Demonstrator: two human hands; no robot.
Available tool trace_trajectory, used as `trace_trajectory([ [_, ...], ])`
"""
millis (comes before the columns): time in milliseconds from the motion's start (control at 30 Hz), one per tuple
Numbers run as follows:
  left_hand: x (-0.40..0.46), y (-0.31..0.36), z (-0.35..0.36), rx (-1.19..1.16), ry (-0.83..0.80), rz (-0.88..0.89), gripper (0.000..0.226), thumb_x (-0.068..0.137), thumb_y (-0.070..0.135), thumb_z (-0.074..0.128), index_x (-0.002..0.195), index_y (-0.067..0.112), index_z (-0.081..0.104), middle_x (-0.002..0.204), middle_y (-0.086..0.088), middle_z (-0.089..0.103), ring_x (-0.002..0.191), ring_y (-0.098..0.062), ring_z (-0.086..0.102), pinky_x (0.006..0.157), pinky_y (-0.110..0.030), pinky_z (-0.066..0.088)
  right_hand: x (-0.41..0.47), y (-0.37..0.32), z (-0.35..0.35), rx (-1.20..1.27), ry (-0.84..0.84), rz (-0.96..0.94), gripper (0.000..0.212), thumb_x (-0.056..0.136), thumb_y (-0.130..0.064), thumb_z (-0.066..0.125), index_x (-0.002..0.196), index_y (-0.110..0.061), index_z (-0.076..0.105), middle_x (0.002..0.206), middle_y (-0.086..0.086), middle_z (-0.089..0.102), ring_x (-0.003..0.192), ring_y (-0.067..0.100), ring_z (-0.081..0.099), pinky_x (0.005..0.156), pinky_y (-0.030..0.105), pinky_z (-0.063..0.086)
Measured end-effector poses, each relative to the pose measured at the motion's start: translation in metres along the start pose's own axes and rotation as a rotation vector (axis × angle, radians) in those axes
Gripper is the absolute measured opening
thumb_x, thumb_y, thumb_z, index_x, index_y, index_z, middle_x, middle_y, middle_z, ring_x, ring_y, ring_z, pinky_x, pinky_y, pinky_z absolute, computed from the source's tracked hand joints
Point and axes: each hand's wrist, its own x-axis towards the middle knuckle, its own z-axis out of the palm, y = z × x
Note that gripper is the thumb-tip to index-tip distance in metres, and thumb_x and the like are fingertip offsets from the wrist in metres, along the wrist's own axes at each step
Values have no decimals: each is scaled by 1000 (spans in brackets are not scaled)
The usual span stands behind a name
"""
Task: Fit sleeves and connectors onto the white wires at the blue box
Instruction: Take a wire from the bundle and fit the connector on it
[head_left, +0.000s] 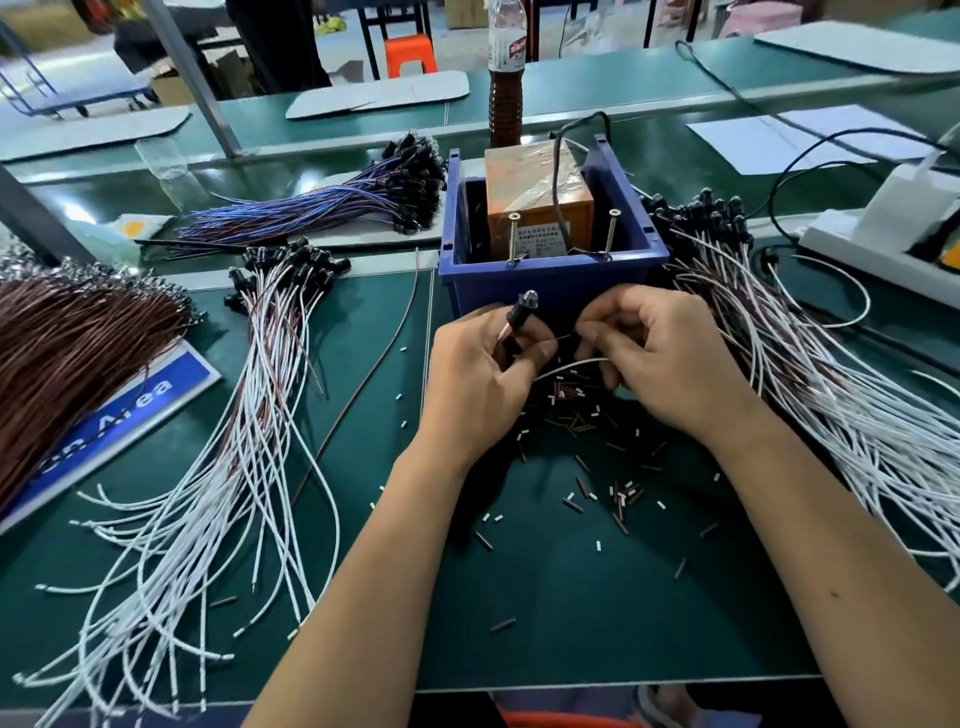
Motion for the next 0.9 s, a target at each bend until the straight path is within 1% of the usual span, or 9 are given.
trace_trajectory([
  [100,0,-1,-2,-38,18,-14,10,85,7,78,80,13,73,71,9,64,61,-5,55,59,-18,39,1,0,-4,24,44,26,14,100,-9,69,90,-18,69,73,-1,75,45,14,60,49,19,46],
  [200,-1,0,-2,-135,61,-56,10,87,8,77,82,15,74,77,3,71,73,-15,65,68,-33,53,-2,0,-12,26,-69,62,6,94,-20,78,93,-17,73,71,1,75,46,12,61,47,21,49],
  [267,-1,1,-3,-191,87,-79,11,88,8,77,82,17,74,78,3,72,74,-16,66,71,-32,53,-2,1,-25,43,-163,107,10,89,-27,80,90,-18,75,71,2,76,47,9,60,46,21,48],
  [333,0,2,-4,-245,96,-90,10,89,7,78,84,15,74,80,1,72,75,-11,65,71,-24,52,-1,4,-43,146,-244,209,17,80,-33,80,87,-18,76,76,8,77,51,12,58,45,19,47],
  [433,1,2,-6,-317,90,-113,6,89,7,78,86,11,75,80,2,72,75,-7,64,73,-20,49,-5,8,-67,336,-401,292,19,74,-26,80,92,-20,76,81,17,74,54,15,56,41,17,41],
  [533,2,0,-7,-380,96,-131,7,89,9,78,86,15,76,80,3,73,76,-8,67,74,-22,52,-12,8,-77,602,-492,156,16,85,-9,77,100,-12,74,79,18,68,51,12,54,37,15,40],
  [633,3,4,-8,-457,118,-170,12,88,11,79,84,22,75,86,-2,77,81,-14,71,81,-31,58,-15,3,-74,849,-508,25,11,86,-6,76,95,-12,79,78,12,67,52,9,55,40,12,42],
  [800,3,4,-7,-545,129,-192,7,89,7,78,86,13,76,85,-4,77,79,-12,71,76,-23,55,-11,-1,-54,892,-517,-67,30,80,-19,87,108,-11,79,91,10,71,71,17,64,68,21,53],
  [900,1,7,-7,-616,129,-226,2,91,7,76,90,6,75,82,-6,75,67,-6,67,64,-16,50,-5,-1,-44,823,-388,-35,32,75,-27,92,101,-13,79,84,8,68,69,16,60,66,20,51],
])
